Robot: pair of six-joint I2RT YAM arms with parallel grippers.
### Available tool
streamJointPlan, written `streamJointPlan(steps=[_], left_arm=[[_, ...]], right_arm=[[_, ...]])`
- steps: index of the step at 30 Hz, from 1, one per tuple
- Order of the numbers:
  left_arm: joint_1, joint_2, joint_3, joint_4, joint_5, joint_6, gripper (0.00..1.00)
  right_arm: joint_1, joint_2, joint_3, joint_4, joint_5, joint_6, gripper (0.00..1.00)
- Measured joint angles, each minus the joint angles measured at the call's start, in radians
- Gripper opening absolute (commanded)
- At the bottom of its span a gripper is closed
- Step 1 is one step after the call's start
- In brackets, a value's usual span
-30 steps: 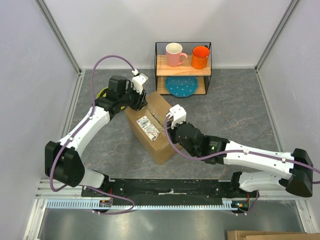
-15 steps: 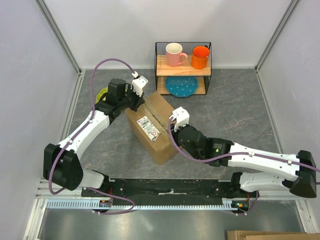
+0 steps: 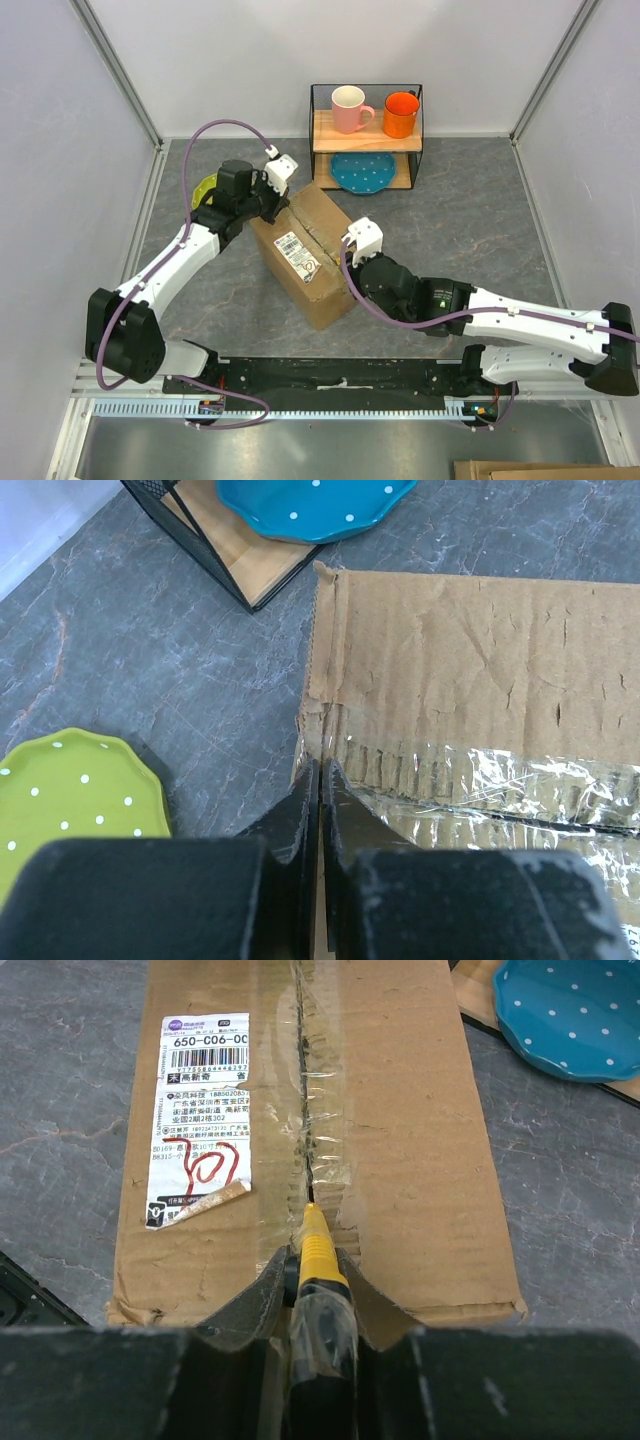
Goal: Unpack the express box
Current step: Cut the express box at the center of the board.
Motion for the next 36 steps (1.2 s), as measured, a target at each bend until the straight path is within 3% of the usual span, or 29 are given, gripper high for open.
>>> streamJointPlan(steps=[27, 30, 36], left_arm=[[-0.010, -0.003, -0.029, 0.087, -0.142, 0.056, 0.03], [-0.029, -0.023, -0.030, 0.063, -0.134, 0.056, 0.08], [-0.060, -0.091, -0.026, -0.061, -0.059, 0.055, 0.36]], right_arm=[[0.044, 0.003, 0.096, -0.323, -0.024, 0.087, 0.00], [0.047, -0.009, 0.096, -0.350, -0.025, 0.098, 0.00], [0.048, -0.021, 0.123, -0.391, -0.025, 0.105, 0.00]])
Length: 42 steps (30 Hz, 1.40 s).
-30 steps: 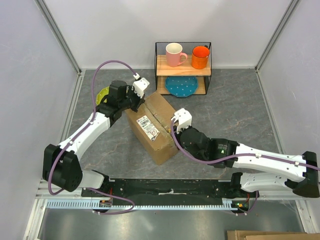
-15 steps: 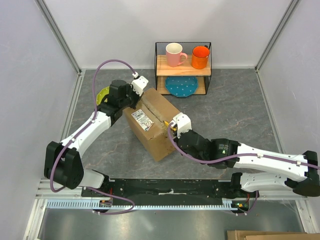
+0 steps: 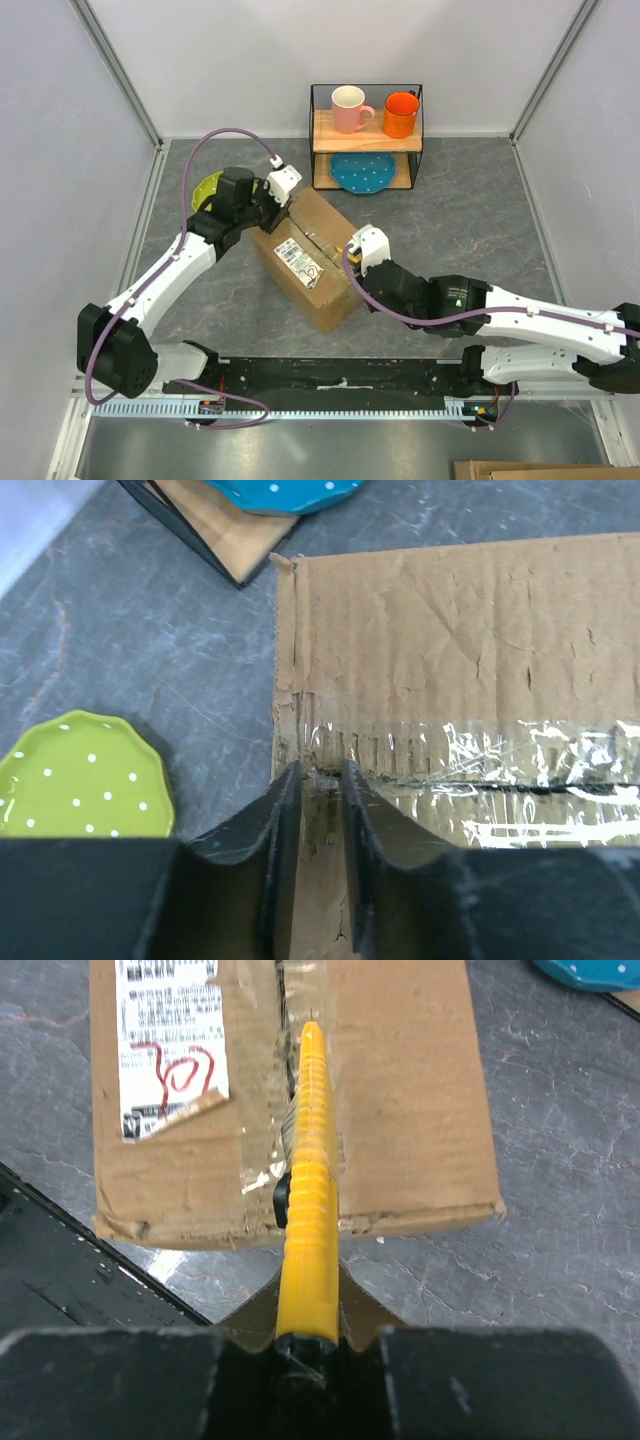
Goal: Unpack the express box
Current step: Cut the express box at the center of the board, then adjust the knife.
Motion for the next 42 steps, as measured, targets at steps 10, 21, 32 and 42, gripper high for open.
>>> streamJointPlan(steps=[10, 21, 32, 42], left_arm=[[0.001, -0.050, 0.114, -0.307, 0.196, -0.026, 0.69], [0.001, -0.177, 0.240, -0.407, 0.618, 0.021, 0.74], [-0.003, -0.160, 0.254, -0.765, 0.975, 0.424, 0.73], [-0.018, -0.168, 0.257, -0.889, 1.009, 0.542, 0.40]], right_arm=[[0.000, -0.005, 0.090, -0.010, 0.003, -0.022, 0.00], [0.000, 0.029, 0.149, -0.005, -0.118, -0.055, 0.00], [0.000, 0.035, 0.209, -0.005, -0.314, -0.111, 0.00], [0.000, 0.111, 0.290, -0.005, -0.426, -0.156, 0.00]])
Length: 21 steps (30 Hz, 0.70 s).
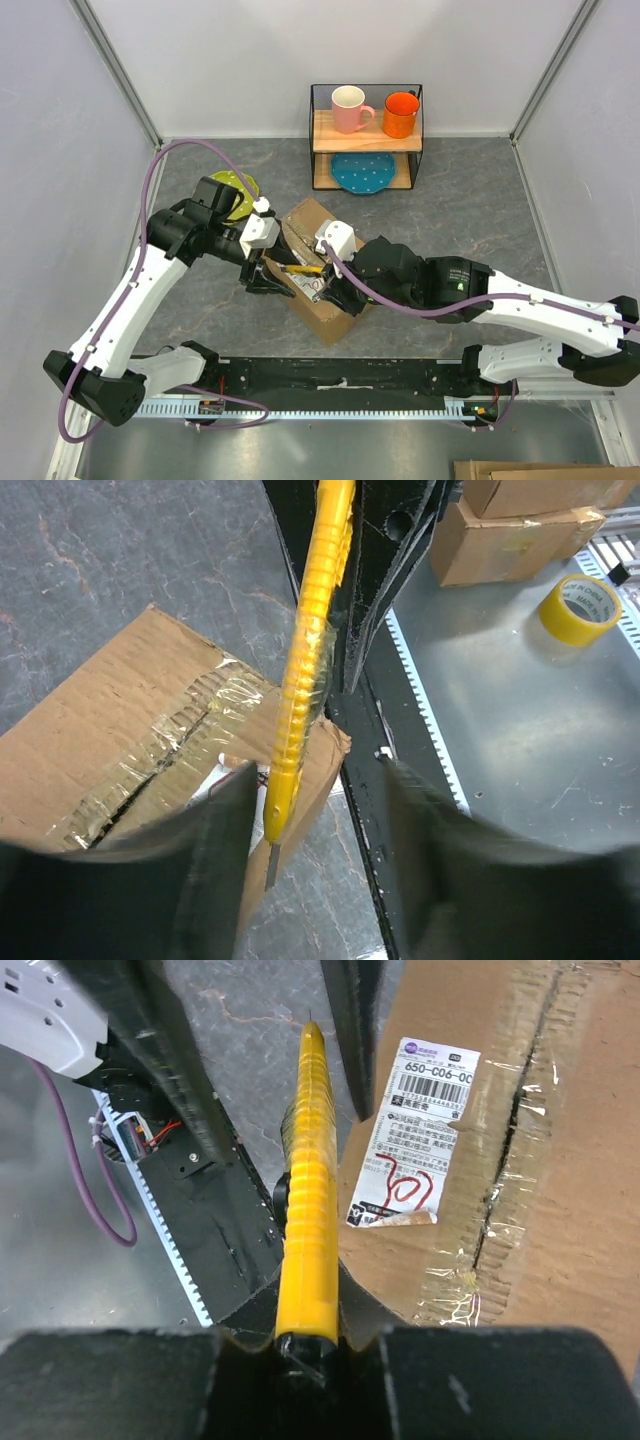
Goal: Unpack the express box
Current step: Adjust the knife.
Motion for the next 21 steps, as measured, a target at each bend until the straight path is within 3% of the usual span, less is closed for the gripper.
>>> streamJointPlan(steps=[2, 3, 6, 9, 10, 12, 13, 14, 17, 21], left_arm=[[-0.002, 0.000, 0.001, -0.003, -0.002, 0.008, 0.19], [-0.003, 0.000, 0.002, -0.004, -0.004, 0.008, 0.02], [-0.008, -0.002, 0.003, -0.010, -0.008, 0.020, 0.02], [-0.014, -0.007, 0.004, -0.010, -0.006, 0.021, 0.02], [-0.014, -0.007, 0.004, -0.013, -0.006, 0.021, 0.02], [-0.014, -0.007, 0.004, -0.016, -0.007, 0.016, 0.02], [-0.014, -0.007, 0.003, -0.015, -0.007, 0.009, 0.02], [-0.013, -0.006, 0.003, -0.006, -0.005, -0.013, 0.02], [0.018, -0.007, -0.011, 0.060, 0.029, -0.105, 0.02], [0.148, -0.018, -0.088, 0.365, 0.134, -0.436, 0.02]], right_arm=[[0.000, 0.007, 0.010, -0.001, -0.018, -0.006, 0.00], [0.000, 0.008, 0.013, -0.002, -0.024, -0.008, 0.00], [0.002, 0.010, 0.027, -0.014, -0.046, -0.016, 0.01], [0.001, 0.011, 0.037, -0.023, -0.052, -0.024, 0.26], [0.001, 0.012, 0.038, -0.025, -0.048, -0.025, 0.39], [0.000, 0.012, 0.038, -0.018, -0.038, -0.025, 0.53], [0.000, 0.011, 0.038, -0.012, -0.031, -0.025, 0.66], [0.000, 0.009, 0.038, -0.005, -0.022, -0.028, 0.71], [0.000, -0.026, 0.027, 0.031, -0.002, -0.029, 0.83], [0.000, -0.153, -0.045, 0.119, 0.020, -0.023, 0.89]])
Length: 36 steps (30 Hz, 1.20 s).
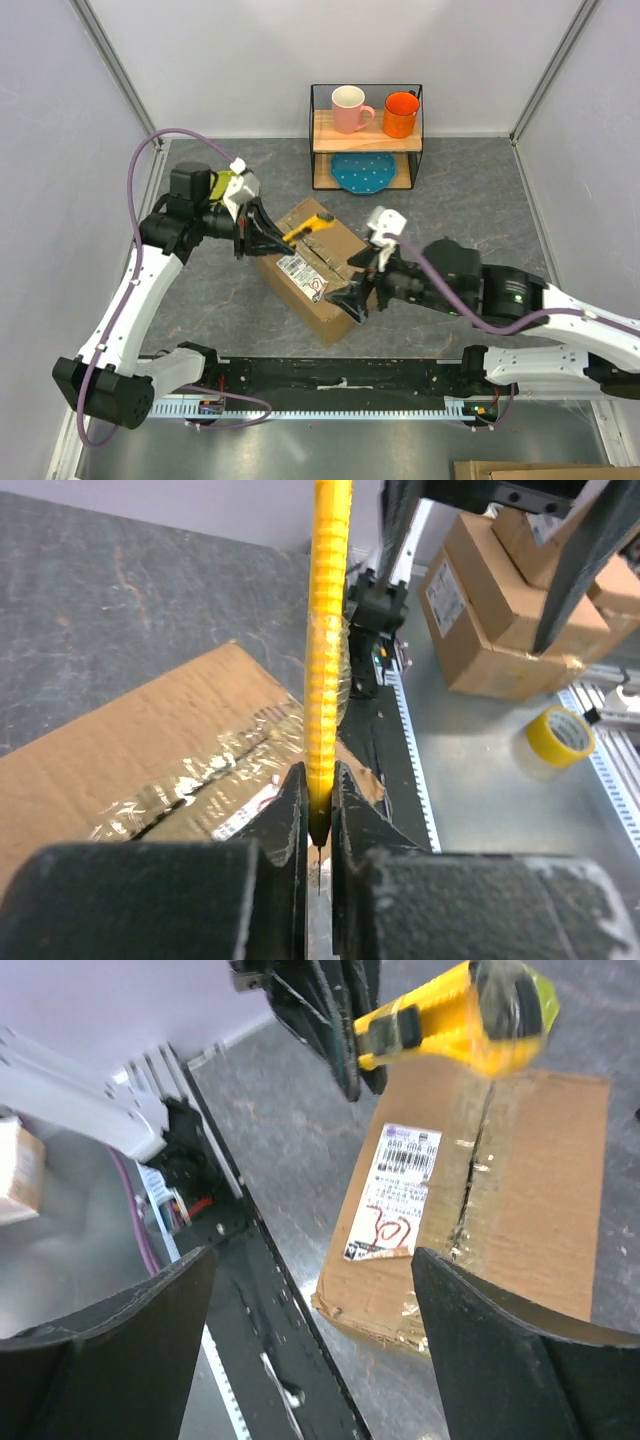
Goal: Unpack the express box
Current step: Adjust the knife.
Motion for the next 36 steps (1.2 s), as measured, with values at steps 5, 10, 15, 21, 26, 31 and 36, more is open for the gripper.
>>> streamJointPlan(steps=[5, 10, 15, 21, 26, 31, 36], left_arm=[[0.057, -0.001, -0.081, 0.433, 0.051, -0.455, 0.02], [0.049, -0.017, -0.134, 0.699, 0.076, -0.729, 0.02], [0.033, -0.042, -0.141, 0.808, 0.083, -0.850, 0.02], [0.032, -0.064, -0.150, 0.852, 0.097, -0.893, 0.02], [0.029, -0.072, -0.170, 0.854, 0.097, -0.903, 0.02], [0.027, -0.079, -0.174, 0.855, 0.098, -0.909, 0.02], [0.027, -0.089, -0.175, 0.855, 0.098, -0.913, 0.02]], right_arm=[[0.000, -0.145, -0.097, 0.138, 0.035, 0.008, 0.88], [-0.001, -0.119, -0.153, 0.306, 0.064, 0.001, 0.84], [-0.016, -0.008, -0.156, 0.435, 0.069, -0.012, 0.77], [-0.057, 0.015, -0.162, 0.589, 0.065, -0.009, 0.68], [-0.093, 0.035, -0.162, 0.687, 0.031, 0.014, 0.63], [-0.121, 0.094, -0.162, 0.745, -0.021, 0.053, 0.56], [-0.134, 0.137, -0.161, 0.768, -0.080, 0.085, 0.43]])
